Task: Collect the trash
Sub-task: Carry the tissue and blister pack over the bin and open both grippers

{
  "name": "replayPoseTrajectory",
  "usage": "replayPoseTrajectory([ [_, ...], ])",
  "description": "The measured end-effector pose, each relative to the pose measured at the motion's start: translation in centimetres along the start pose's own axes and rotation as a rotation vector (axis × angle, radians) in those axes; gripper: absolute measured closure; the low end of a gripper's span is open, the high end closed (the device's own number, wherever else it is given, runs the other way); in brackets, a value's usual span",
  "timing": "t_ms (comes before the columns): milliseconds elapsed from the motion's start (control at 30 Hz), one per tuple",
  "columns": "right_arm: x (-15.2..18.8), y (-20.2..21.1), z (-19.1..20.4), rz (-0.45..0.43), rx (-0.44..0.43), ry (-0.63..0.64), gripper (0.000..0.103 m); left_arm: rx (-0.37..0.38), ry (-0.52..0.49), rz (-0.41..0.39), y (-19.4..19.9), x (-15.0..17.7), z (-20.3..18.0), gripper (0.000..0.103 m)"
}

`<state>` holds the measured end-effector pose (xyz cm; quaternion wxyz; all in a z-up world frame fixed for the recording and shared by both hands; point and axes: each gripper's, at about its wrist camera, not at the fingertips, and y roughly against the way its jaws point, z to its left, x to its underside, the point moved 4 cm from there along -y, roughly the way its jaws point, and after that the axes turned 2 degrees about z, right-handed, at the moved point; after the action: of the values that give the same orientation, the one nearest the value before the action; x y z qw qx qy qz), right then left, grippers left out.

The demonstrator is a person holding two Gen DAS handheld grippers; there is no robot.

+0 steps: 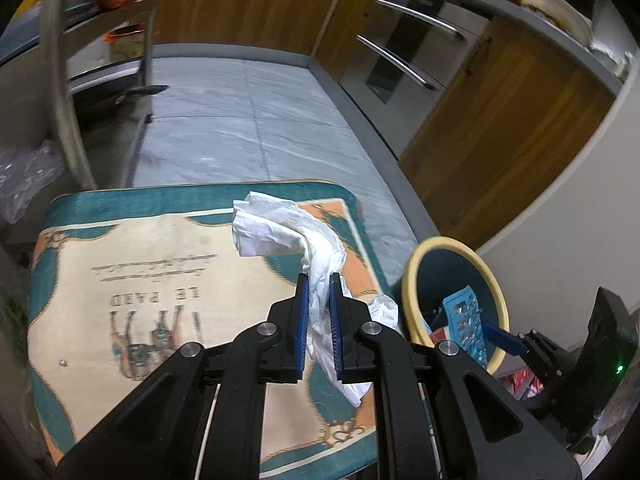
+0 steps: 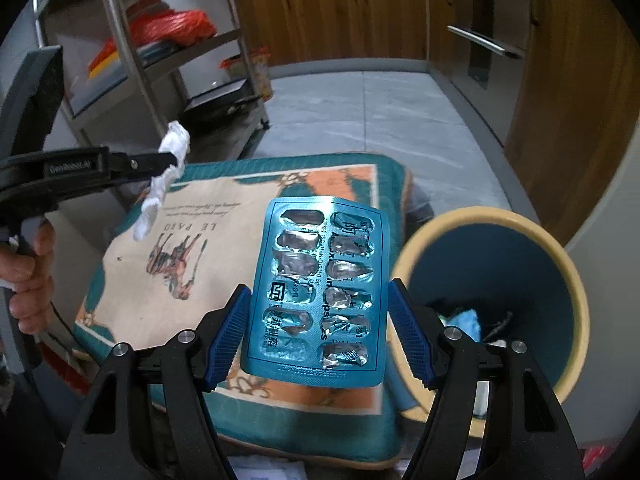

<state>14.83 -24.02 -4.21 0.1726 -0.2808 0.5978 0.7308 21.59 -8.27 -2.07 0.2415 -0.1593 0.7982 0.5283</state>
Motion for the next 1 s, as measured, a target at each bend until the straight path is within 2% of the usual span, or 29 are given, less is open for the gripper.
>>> replayPoseTrajectory([
  [400,2.4,3.1,-8.2,-0.058,0.062,-0.169,0.032,0.088,-0.148,0.078,-4.3,1.1,-8.1,0.094],
  [567,3.3,3.6,-11.0,-0.066,0.085,-0.250,0.032,0.102,-0.221,0.107,-6.1,2.2,-11.8,0.094],
  [1000,4.8,2.9,-13.6,-0.022,0.138,-0.317,0.032,0.140,-0.334,0.186,-10.5,4.4,-17.6,0.093],
])
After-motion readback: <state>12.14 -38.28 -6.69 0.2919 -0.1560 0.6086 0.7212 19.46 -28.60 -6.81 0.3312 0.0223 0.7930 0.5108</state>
